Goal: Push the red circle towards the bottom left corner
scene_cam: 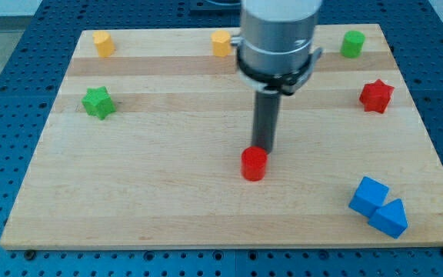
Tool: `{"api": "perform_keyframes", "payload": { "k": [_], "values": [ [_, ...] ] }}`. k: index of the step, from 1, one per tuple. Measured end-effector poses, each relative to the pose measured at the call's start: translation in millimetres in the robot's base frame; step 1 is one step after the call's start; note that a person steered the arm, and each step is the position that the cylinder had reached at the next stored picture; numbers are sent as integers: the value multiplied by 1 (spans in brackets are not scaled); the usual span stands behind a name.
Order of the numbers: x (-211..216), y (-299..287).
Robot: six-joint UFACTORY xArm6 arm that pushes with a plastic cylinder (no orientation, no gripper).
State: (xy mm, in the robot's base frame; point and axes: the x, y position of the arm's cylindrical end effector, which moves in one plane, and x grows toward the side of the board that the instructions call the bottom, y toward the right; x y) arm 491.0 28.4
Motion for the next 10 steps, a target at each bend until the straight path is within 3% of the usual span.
{"api": "perform_keyframes", "payload": {
  "k": [2,5,6,8,10],
  "values": [
    [36,12],
    [45,-26],
    [52,2],
    [76,2],
    [82,-40]
  ]
}}
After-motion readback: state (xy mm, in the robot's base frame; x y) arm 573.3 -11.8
